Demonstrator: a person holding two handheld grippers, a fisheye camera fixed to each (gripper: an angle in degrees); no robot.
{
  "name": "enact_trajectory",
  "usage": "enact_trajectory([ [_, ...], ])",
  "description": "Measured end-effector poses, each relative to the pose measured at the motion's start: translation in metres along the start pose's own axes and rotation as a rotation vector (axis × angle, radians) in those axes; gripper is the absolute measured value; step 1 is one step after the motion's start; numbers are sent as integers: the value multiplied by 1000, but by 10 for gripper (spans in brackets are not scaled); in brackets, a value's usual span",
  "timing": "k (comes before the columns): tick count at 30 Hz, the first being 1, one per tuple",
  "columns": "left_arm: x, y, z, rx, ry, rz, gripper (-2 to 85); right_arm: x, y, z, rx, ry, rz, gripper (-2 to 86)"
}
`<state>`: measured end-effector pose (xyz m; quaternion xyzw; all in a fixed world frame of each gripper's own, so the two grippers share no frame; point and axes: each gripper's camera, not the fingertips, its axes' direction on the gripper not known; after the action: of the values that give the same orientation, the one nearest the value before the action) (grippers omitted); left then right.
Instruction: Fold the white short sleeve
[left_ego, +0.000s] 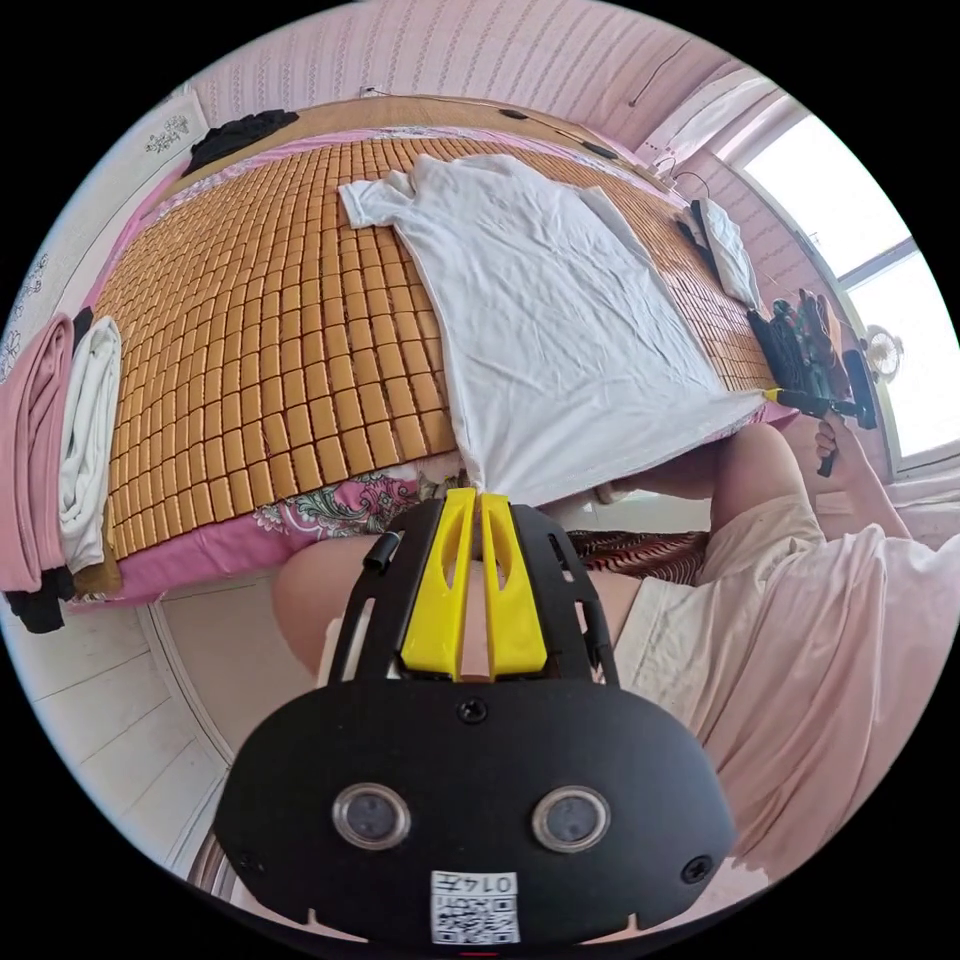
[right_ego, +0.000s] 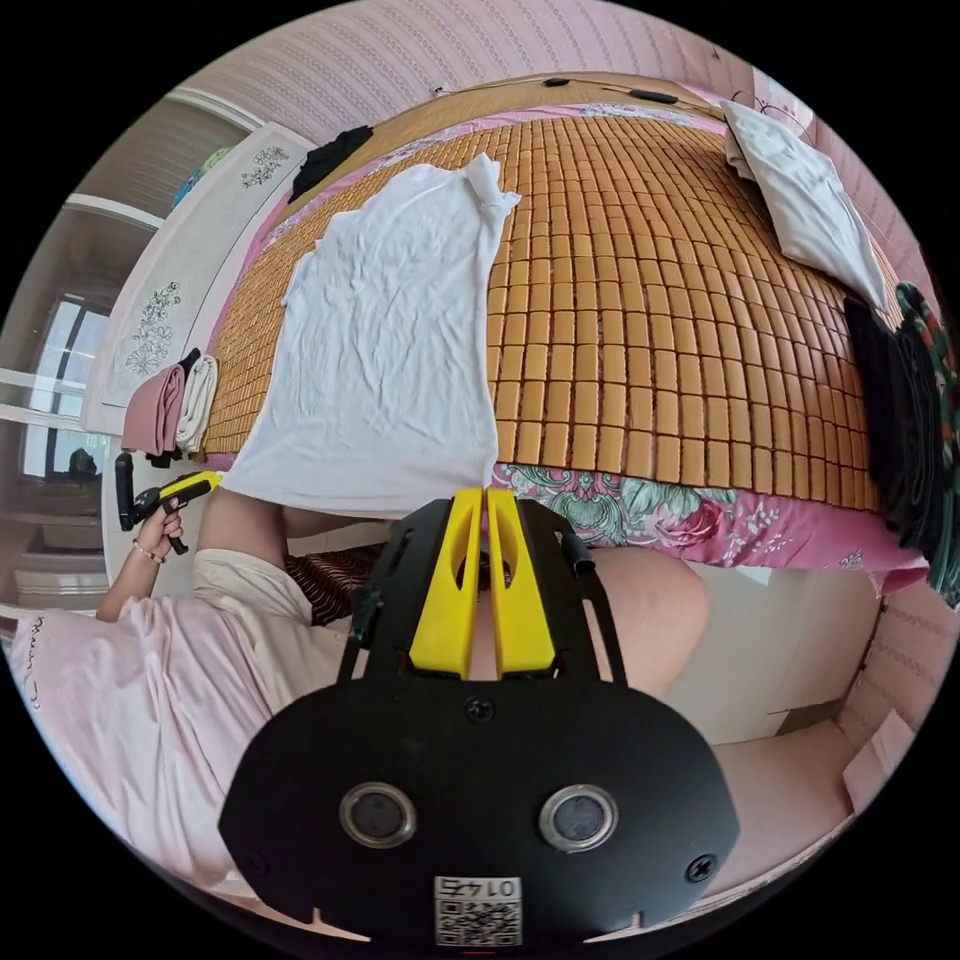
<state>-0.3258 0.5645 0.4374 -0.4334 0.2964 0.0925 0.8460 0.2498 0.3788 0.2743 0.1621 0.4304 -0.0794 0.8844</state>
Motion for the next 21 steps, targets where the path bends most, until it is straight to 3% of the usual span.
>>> enact_trajectory([
  [10, -3, -19, 53, -119, 1, 54, 7, -20, -5, 46, -174, 97, -133, 17],
  [14, -15, -32, 62, -107, -13, 0, 46, -11, -26, 45, -120, 83, -113, 80],
  [21, -29, -88, 60, -41, -47, 7, 42, 6, -123, 34, 87, 104, -120, 90],
])
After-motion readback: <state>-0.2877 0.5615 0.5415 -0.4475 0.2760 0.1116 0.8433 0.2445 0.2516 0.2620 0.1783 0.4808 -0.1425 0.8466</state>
